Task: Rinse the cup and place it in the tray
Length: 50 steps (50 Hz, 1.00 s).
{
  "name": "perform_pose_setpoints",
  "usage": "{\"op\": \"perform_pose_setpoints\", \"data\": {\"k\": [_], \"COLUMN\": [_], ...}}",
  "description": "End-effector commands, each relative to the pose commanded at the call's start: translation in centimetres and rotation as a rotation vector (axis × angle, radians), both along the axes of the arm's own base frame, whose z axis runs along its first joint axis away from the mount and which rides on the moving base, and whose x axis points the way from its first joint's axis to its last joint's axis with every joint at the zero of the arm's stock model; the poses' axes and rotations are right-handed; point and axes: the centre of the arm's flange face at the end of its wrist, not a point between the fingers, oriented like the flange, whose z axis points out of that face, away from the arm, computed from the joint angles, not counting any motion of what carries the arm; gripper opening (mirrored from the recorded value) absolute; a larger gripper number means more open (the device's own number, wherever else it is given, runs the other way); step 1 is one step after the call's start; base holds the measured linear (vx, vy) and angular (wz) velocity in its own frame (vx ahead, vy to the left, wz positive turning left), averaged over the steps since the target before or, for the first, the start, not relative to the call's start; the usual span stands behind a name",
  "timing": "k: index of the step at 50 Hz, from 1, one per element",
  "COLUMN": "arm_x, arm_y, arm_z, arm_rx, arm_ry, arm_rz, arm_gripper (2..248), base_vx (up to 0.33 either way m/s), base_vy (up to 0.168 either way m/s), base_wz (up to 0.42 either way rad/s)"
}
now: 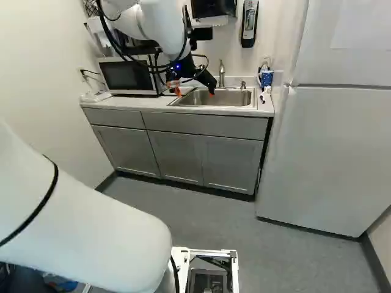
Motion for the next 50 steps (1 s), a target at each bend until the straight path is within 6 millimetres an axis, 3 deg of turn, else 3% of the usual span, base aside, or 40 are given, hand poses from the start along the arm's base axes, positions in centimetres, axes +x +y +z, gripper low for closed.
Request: {"op": "perform_pose_setpoints", "data": {"k": [25, 50], "arm_x": [0.1, 0.1], "arm_y": [0.3, 1.0], "arm_z": [-1.6, -4.9], "arm_rx": [-0.007, -0.021], "arm_ry": [-0.024, -0.075], "arm_rz": [0.005, 0.018], "arm_gripper": [247, 247], "base_vx": [0.000, 0.000], "base_vy": [0.000, 0.000], "base_wz": [0.000, 0.000]}}
